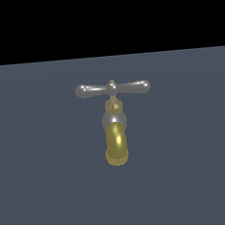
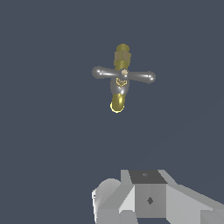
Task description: Turn on the faucet by rotating a designated handle.
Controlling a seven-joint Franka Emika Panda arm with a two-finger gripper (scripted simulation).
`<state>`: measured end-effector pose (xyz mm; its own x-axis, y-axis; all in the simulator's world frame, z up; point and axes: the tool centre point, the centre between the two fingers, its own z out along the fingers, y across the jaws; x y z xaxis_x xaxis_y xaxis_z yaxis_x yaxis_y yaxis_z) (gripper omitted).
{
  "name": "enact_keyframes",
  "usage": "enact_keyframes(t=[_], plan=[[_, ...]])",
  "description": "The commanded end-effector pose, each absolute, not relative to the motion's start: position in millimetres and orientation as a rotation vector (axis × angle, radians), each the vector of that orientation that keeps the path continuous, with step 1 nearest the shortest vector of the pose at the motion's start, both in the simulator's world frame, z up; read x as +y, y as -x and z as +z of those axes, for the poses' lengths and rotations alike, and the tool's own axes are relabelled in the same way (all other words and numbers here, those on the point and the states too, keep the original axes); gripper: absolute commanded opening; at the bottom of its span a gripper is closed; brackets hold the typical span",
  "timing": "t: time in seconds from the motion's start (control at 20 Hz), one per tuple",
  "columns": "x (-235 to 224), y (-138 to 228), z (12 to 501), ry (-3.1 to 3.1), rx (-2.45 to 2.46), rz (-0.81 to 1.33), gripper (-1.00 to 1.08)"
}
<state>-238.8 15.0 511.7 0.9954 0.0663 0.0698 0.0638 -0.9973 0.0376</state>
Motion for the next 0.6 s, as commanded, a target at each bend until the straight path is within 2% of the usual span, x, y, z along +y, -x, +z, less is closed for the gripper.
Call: enact_keyframes(t=[0.0, 0.55], plan=[[15, 239, 512, -3.103, 0.101, 0.110, -1.00], [6, 237, 496, -3.099, 0.212, 0.106, -1.00]])
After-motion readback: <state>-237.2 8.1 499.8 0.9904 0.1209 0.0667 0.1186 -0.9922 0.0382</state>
